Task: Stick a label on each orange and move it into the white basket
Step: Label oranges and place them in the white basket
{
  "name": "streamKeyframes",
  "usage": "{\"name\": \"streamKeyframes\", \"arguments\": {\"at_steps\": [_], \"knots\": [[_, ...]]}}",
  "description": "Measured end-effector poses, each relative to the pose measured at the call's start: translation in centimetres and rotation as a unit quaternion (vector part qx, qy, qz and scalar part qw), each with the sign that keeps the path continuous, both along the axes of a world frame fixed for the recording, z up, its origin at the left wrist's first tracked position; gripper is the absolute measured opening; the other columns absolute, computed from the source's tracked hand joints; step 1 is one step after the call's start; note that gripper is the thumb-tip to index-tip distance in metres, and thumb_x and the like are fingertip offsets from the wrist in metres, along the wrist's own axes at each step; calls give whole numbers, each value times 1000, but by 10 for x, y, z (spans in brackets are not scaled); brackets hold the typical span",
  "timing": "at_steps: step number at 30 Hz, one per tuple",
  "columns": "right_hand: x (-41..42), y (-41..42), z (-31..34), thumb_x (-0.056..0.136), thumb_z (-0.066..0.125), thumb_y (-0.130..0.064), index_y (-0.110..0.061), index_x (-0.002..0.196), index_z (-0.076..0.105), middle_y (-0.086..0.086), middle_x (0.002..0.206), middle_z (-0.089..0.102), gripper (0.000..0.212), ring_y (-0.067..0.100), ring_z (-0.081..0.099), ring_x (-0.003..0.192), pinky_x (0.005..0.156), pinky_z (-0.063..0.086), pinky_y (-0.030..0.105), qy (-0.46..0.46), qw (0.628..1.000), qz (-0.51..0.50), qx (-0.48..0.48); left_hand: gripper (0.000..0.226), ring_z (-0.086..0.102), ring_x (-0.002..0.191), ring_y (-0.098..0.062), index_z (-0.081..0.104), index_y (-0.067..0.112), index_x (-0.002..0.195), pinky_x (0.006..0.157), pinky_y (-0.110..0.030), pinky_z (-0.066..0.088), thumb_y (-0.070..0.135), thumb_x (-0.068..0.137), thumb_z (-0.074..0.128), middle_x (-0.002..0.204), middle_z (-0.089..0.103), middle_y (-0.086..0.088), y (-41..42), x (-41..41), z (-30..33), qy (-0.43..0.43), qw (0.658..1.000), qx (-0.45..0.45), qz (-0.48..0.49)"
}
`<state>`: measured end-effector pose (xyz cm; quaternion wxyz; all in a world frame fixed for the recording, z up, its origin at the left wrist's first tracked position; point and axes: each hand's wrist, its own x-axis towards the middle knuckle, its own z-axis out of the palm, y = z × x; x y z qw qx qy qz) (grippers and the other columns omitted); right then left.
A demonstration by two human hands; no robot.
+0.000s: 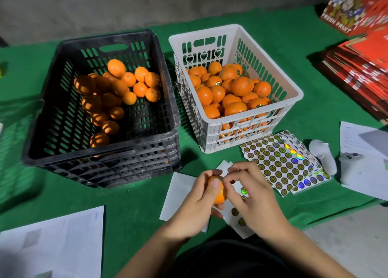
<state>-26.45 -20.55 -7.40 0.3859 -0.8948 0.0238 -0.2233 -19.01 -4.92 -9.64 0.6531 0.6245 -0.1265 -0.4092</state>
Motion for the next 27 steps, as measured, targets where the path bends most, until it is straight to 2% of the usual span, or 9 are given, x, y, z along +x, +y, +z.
{"name": "streamKeyframes", "arguments": {"at_steps": [3, 5, 8, 12, 16, 20, 24, 25, 27], "knots": [[-1, -3, 9, 88, 76, 3, -7, 96, 74, 6, 109, 58, 13, 15, 61, 103, 84, 49, 31, 34, 999, 29, 6, 63, 62, 81, -20, 58, 31, 130, 72, -41, 57, 77, 90, 42, 102, 63, -9, 2, -4, 7, 75, 997, -13, 2], [-1, -7, 16, 91, 74, -1, -8, 98, 77, 5, 108, 60, 11, 16, 63, 100, 81, 51, 35, 52, 996, 75, 16, 65, 59, 79, -23, 62, 28, 125, 68, -39, 53, 80, 86, 53, 99, 61, -9, 4, -4, 6, 109, 994, -27, 1], [-1, -13, 29, 91, 73, -13, -12, 103, 80, 1, 110, 63, 14, 13, 66, 102, 84, 53, 30, 88, 988, 112, 54, 58, 57, 75, -26, 56, 19, 128, 61, -36, 50, 61, 90, 65, 99, 60, -12, 4, -6, 5, 135, 988, -70, 14], [0, -15, 41, 82, 78, -25, -25, 99, 82, -10, 110, 68, 17, 11, 67, 107, 91, 50, 19, 124, 978, 89, 145, 46, 56, 68, -24, 49, 13, 131, 55, -33, 49, 44, 98, 57, 91, 61, -11, 1, -6, 10, 182, 974, -134, 31], [1, -15, 43, 83, 79, -11, -28, 91, 81, -7, 87, 68, 19, 9, 63, 81, 74, 50, 19, 97, 938, 2, 334, 39, 57, 65, -27, 58, 17, 123, 54, -34, 49, 43, 94, 62, 91, 58, -14, 2, -2, 10, 149, 977, -132, 75], [3, -8, 45, 87, 74, 5, -30, 102, 78, -3, 84, 65, 38, 7, 59, 77, 74, 50, 17, 121, 914, -13, 388, 43, 54, 62, -29, 60, 20, 120, 58, -35, 48, 50, 89, 66, 93, 51, -21, 4, 0, 10, 98, 983, -134, 80], [6, 3, 55, 80, 77, -32, -37, 104, 77, 2, 95, 65, 25, 15, 53, 74, 66, 46, 28, 161, 905, -11, 393, 42, 54, 65, -26, 64, 23, 116, 56, -35, 48, 54, 87, 71, 105, 58, -14, 4, 2, 11, 50, 985, -137, 97], [6, 6, 55, 80, 76, -37, -37, 105, 76, 5, 94, 63, 25, 19, 50, 71, 63, 43, 32, 173, 904, -8, 391, 48, 55, 65, -25, 63, 23, 118, 57, -35, 48, 58, 87, 73, 103, 60, -10, 5, 2, 11, 29, 986, -133, 96], [7, 10, 54, 84, 72, -39, -38, 103, 75, -1, 82, 59, 19, 17, 45, 66, 59, 38, 30, 177, 905, -17, 387, 57, 54, 65, -25, 59, 22, 124, 60, -38, 48, 63, 86, 73, 97, 60, -5, 5, 2, 11, -6, 990, -104, 96]]}}
